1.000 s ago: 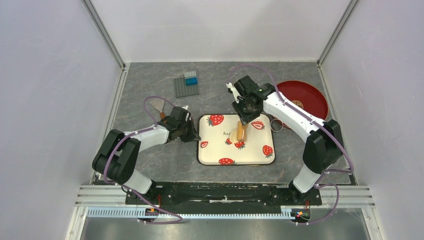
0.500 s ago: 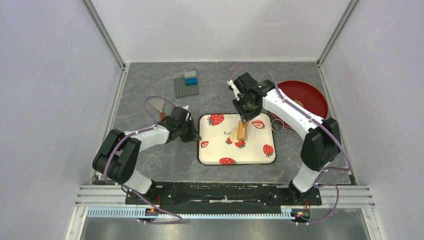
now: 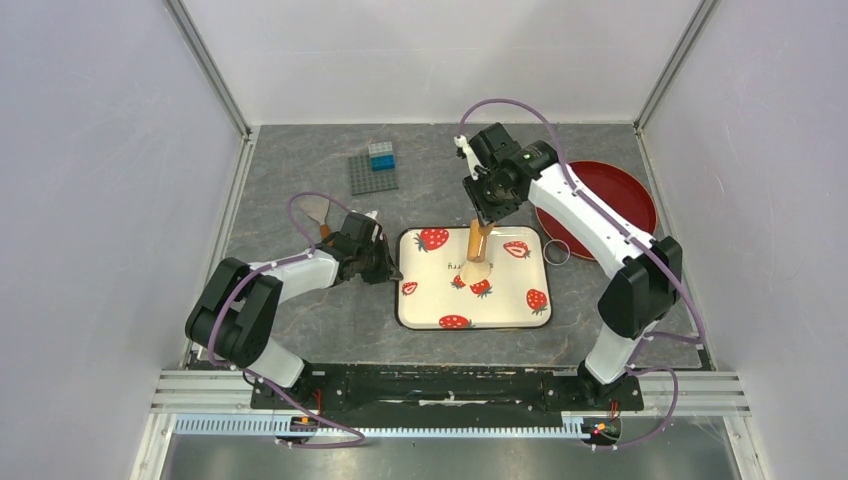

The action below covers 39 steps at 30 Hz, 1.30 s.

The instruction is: Roll out the dumpling wrappers from the dough

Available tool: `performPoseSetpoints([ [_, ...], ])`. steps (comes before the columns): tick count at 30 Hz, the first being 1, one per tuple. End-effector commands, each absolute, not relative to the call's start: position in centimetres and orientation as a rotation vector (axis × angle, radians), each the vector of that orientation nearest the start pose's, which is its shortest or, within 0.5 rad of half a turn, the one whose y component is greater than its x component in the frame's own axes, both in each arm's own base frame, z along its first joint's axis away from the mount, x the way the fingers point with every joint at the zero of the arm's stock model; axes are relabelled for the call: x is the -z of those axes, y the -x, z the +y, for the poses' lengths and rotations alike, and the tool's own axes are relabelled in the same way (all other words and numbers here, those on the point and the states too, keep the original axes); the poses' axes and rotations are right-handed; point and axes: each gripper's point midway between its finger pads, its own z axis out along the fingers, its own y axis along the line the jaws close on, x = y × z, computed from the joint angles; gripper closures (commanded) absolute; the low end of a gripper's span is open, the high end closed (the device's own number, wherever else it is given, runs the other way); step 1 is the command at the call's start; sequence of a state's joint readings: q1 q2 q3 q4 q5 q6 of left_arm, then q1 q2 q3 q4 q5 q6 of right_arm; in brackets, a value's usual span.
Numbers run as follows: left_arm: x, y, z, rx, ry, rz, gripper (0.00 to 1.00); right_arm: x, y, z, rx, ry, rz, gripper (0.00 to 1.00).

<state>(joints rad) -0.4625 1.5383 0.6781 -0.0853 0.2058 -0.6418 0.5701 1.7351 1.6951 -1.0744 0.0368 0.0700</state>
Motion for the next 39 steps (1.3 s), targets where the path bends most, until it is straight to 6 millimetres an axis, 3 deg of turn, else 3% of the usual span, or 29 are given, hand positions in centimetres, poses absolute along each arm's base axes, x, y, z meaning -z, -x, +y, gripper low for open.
performPoseSetpoints([
  [1, 3.1, -23.0, -16.3, 0.413, 0.176, 2.822, 0.98, -16.8, -32.0, 20.7, -0.169, 0.685, 2.654, 1.00],
  [11, 3.2, -23.0, -16.4, 0.413, 0.177, 2.823, 0.98, -11.8, -30.1, 19.9, -0.144, 0.758, 2.755, 1.00],
  [21, 3.2, -23.0, -16.4, 0.414, 0.174, 2.824, 0.98, -9.5, -30.0, 20.5, -0.173, 0.813, 2.800, 1.00],
  [25, 3.2, -23.0, -16.4, 0.412, 0.174, 2.824, 0.98, -10.8, -30.3, 21.1, -0.220, 0.801, 2.766, 1.00],
  [34, 3.1, -23.1, -16.4, 0.416, 0.172, 2.821, 0.98, -18.3, -32.0, 22.0, -0.259, 0.707, 2.618, 1.00],
  [36, 3.2, -23.0, -16.4, 0.414, 0.173, 2.824, 0.98, -19.2, -32.2, 22.1, -0.259, 0.699, 2.602, 1.00],
  [39, 3.1, -23.0, -16.4, 0.414, 0.174, 2.824, 0.98, -18.7, -32.4, 21.8, -0.229, 0.705, 2.619, 1.00],
])
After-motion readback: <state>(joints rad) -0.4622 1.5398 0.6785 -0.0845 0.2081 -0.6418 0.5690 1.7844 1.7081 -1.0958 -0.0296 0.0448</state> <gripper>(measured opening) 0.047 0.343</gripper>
